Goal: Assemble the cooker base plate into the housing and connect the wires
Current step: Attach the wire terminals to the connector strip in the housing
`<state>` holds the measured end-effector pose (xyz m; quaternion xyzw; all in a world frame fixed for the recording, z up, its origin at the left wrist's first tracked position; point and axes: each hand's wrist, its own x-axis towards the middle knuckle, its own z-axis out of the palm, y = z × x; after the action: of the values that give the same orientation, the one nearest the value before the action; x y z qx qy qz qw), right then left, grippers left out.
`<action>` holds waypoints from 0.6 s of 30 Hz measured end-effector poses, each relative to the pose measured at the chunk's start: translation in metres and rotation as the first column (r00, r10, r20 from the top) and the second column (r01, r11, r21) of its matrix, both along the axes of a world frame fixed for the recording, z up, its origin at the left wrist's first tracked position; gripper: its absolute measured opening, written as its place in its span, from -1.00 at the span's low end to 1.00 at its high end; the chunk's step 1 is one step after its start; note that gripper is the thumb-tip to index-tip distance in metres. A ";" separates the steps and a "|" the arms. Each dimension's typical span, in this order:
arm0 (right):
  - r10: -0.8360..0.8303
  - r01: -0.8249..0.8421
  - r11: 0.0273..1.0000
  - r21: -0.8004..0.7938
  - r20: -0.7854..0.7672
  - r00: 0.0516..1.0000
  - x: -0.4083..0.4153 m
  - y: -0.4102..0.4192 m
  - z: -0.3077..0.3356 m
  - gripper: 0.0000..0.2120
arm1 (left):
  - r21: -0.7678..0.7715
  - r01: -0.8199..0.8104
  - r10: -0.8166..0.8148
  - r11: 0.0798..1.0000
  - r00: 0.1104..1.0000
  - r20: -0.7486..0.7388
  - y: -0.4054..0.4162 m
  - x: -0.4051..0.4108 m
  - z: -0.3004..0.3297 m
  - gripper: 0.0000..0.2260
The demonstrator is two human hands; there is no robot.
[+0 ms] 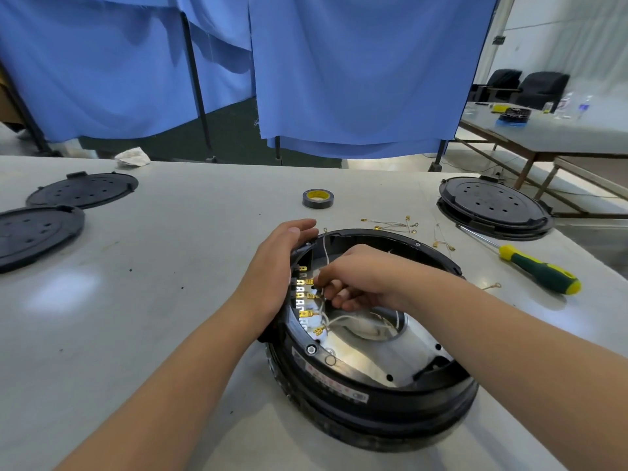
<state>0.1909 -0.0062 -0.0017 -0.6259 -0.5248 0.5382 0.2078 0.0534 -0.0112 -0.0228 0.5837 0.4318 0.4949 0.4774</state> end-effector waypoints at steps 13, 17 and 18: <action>-0.016 0.009 0.998 -0.066 -0.106 0.994 -0.001 0.000 0.001 -0.89 | -0.023 0.024 -0.025 0.999 0.999 -0.030 0.001 0.002 0.001 -0.67; 0.004 -0.011 0.998 -0.064 -0.113 0.994 -0.004 0.000 0.000 -0.86 | -0.019 0.025 -0.026 1.000 0.998 -0.055 -0.001 0.003 0.003 -0.66; 0.005 -0.012 0.998 -0.061 -0.113 0.994 -0.004 0.000 0.000 -0.86 | -0.019 0.025 -0.026 1.000 0.998 -0.055 -0.001 0.003 0.003 -0.66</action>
<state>0.1865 -0.0060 -0.0021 -0.5982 -0.4981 0.5897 0.2154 0.0564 -0.0120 -0.0198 0.5981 0.4420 0.4684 0.4769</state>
